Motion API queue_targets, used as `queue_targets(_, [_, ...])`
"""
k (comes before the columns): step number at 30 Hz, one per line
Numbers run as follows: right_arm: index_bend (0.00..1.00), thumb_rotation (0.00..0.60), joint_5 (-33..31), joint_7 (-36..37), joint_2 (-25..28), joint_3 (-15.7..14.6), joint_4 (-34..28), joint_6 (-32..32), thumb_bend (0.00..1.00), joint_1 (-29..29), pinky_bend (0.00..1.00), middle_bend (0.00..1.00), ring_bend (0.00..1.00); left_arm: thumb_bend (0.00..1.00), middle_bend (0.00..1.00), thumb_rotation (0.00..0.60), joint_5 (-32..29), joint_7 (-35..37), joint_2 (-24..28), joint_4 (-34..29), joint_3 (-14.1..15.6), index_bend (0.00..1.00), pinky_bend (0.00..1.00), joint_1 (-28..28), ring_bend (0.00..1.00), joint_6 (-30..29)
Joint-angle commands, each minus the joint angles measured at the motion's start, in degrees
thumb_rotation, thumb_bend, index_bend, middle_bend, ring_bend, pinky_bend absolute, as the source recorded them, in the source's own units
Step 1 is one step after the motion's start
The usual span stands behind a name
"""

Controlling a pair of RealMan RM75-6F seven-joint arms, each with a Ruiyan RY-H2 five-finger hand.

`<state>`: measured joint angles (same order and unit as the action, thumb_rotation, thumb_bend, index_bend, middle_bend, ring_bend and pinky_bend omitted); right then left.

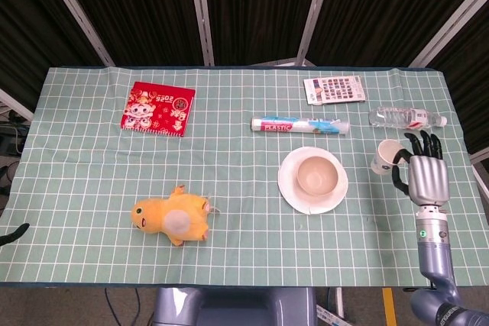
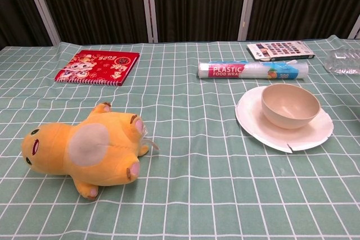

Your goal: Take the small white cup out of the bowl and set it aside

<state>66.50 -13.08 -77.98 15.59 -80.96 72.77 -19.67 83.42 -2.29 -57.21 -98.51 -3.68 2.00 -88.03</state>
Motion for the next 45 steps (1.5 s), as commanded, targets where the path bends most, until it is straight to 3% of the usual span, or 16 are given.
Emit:
queue_targets(1, [0.65, 0.6, -3.2, 2.8, -2.7, -0.7, 6.4, -4.2, 0.47, -0.3, 0.0, 0.14, 0.0, 0.06, 0.0, 0.6, -0.1, 0.0, 0.0, 0.0, 0.0, 0.0, 0.0, 0.0, 0.0, 0.0])
queue_targets(12, [0.65, 0.6, -4.8, 5.3, -7.2, -1.6, 14.2, -7.7, 0.46, -0.9, 0.0, 0.14, 0.0, 0.06, 0.0, 0.6, -0.5, 0.7, 0.1, 0.3, -0.2, 0.0, 0.0, 0.0, 0.0, 0.0])
queue_targets(23, [0.65, 0.6, -4.8, 5.2, -8.1, -2.8, 15.5, -8.3, 0.41, -0.1, 0.0, 0.1, 0.0, 0.05, 0.0, 0.6, -0.3, 0.9, 0.2, 0.3, -0.2, 0.0, 0.0, 0.0, 0.0, 0.0])
queue_targets(25, [0.6, 0.6, -4.6, 4.9, -7.8, -3.2, 15.0, -8.4, 0.37, 0.1, 0.0, 0.05, 0.0, 0.05, 0.0, 0.6, -0.3, 0.9, 0.2, 0.2, -0.3, 0.0, 0.0, 0.0, 0.0, 0.0])
queue_targets(30, [0.18, 0.6, -2.2, 3.9, -4.5, -4.6, 9.5, -6.7, 0.24, 1.4, 0.0, 0.0, 0.0, 0.05, 0.0, 0.6, -0.4, 1.2, 0.2, 0.3, -0.3, 0.0, 0.0, 0.0, 0.0, -0.1])
queue_targets(33, [0.03, 0.6, -0.5, 3.1, -2.8, -5.1, 5.9, -3.8, 0.19, 2.5, 0.0, 0.0, 0.0, 0.05, 0.0, 0.6, -0.5, 1.3, 0.3, 0.3, -0.4, 0.0, 0.0, -0.1, 0.0, -0.2])
queue_targets(38, [0.0, 0.6, 4.3, 2.8, -0.3, -6.4, 0.9, 2.0, 0.15, 4.5, 0.0, 0.0, 0.0, 0.06, 0.0, 0.6, -0.7, 1.5, 0.3, 0.5, -0.4, 0.0, 0.0, -0.1, 0.0, -0.2])
queue_targets(45, [0.0, 0.6, 15.9, 5.1, 4.3, -10.2, -4.1, 12.1, 0.09, 8.4, 0.0, 0.0, 0.0, 0.05, 0.0, 0.6, -1.3, 1.7, 0.1, 1.2, -0.5, 0.0, 0.0, -0.3, 0.0, 0.0])
